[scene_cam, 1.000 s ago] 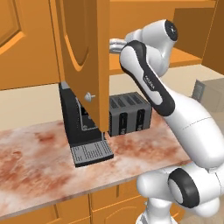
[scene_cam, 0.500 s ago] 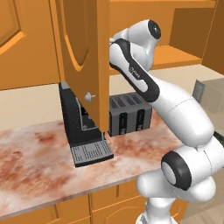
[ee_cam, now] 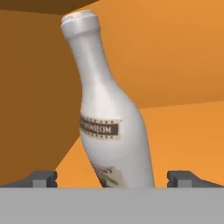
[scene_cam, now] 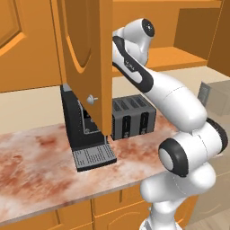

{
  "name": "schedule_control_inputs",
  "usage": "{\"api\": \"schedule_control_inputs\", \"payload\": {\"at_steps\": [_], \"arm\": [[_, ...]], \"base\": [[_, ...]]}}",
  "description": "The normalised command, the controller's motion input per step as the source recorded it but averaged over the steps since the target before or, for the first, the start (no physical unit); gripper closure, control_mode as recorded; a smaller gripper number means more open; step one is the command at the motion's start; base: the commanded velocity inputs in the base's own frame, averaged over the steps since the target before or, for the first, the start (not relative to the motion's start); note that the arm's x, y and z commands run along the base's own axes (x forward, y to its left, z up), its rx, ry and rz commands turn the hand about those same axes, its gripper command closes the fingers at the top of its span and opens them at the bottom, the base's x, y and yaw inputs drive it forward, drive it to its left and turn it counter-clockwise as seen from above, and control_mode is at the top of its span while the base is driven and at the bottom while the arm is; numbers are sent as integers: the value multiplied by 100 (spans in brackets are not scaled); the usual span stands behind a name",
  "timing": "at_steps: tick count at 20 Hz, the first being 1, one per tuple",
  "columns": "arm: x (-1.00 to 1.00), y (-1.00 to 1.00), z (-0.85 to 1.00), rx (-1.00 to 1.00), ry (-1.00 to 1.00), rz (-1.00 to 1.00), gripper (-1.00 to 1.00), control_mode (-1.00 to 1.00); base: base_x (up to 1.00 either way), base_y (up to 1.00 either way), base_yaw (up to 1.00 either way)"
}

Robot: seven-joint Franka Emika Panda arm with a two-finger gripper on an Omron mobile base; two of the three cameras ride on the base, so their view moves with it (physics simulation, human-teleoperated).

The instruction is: There is a bowl on the dining counter. Grab a lemon wedge from the fridge and place it in the bowl. Then get the liquor bottle and glass cup from the cabinet and place them next to the bowl.

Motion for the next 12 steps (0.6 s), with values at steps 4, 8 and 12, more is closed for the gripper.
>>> {"api": "schedule_control_inputs", "payload": {"at_steps": [4, 8, 12], "arm": [[34, 15, -2, 0, 0, 0, -100, -100], [24, 1, -4, 0, 0, 0, -100, -100], [24, 2, -9, 0, 0, 0, -100, -100]], "base": [[0, 0, 0], [0, 0, 0], [0, 0, 0]]}}
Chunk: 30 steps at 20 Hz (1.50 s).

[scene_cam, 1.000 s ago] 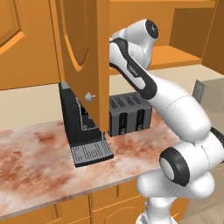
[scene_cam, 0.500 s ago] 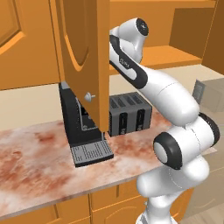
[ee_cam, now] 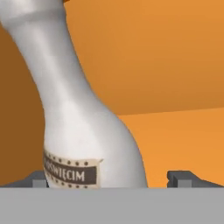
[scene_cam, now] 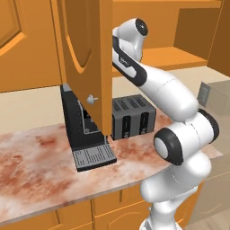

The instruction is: There is a bowl on the dining counter. Grab a lemon wedge from the fridge and place it in the bowl. Then get the liquor bottle and glass cup from the cabinet and place them next to the bowl.

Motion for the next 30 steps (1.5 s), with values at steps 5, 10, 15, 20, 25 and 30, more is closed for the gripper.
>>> {"api": "schedule_control_inputs", "payload": {"at_steps": [5, 10, 15, 20, 25, 30], "arm": [[16, 15, -10, 0, 0, 0, 100, -100], [4, 11, -7, -1, 0, 0, 100, -100], [-16, -15, 0, -1, -3, 0, 100, -100], [-88, -39, 0, 0, -18, 0, 100, -100], [-100, -69, 3, 0, -20, 0, 100, -100], [-100, -80, 15, 0, -5, -1, 100, -100]], "base": [[0, 0, 0], [0, 0, 0], [0, 0, 0], [0, 0, 0], [0, 0, 0], [0, 0, 0]]}}
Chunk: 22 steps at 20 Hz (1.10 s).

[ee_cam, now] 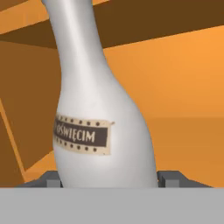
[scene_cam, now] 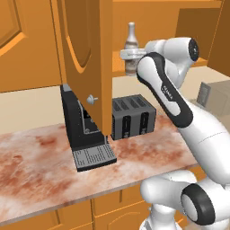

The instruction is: There is a bowl on the dining counter. Grab a lemon wedge from the fridge and place it in the bowl. Then get the liquor bottle and glass cup from the cabinet and place them next to the bowl.

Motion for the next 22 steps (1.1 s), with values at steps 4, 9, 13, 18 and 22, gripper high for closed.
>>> {"api": "schedule_control_inputs", "payload": {"at_steps": [4, 9, 13, 18, 22], "arm": [[-100, -65, 6, -4, 0, 0, 100, -100], [-100, -43, 0, -7, 0, 0, 100, -100], [-97, -17, -7, -12, 0, 0, 100, -100], [-68, 1, -42, -7, -1, 2, 100, -100], [-69, -1, -20, 0, -4, 4, 100, -100]], "base": [[0, 0, 0], [0, 0, 0], [0, 0, 0], [0, 0, 0], [0, 0, 0]]}}
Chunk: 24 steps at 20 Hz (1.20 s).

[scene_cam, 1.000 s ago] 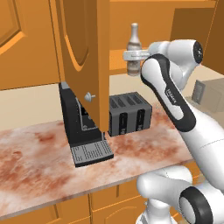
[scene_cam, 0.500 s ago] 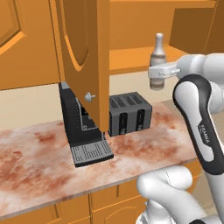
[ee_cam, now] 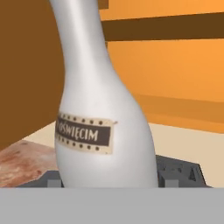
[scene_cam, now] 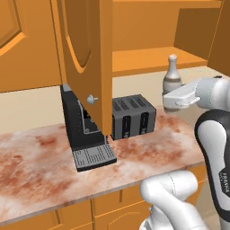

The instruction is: There is a bowl on the dining counter. Grab a lemon wedge from the fridge and place it in the bowl. Then get the liquor bottle and glass cup from the cabinet and place them next to the bowl.

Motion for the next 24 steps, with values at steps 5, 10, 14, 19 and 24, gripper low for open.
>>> {"api": "schedule_control_inputs", "payload": {"at_steps": [5, 10, 14, 19, 24], "arm": [[-16, 0, 0, -1, 0, 1, 100, 100], [0, 0, 0, 0, 0, 0, 100, 100], [0, 0, 0, 0, 0, 0, 100, 100], [0, 0, 0, 0, 0, 0, 100, 100], [0, 0, 0, 0, 0, 0, 100, 100]], "base": [[-70, -1, 3], [-100, -22, 10], [-100, -1, 36], [-88, 3, 70], [-73, 58, 53]]}}
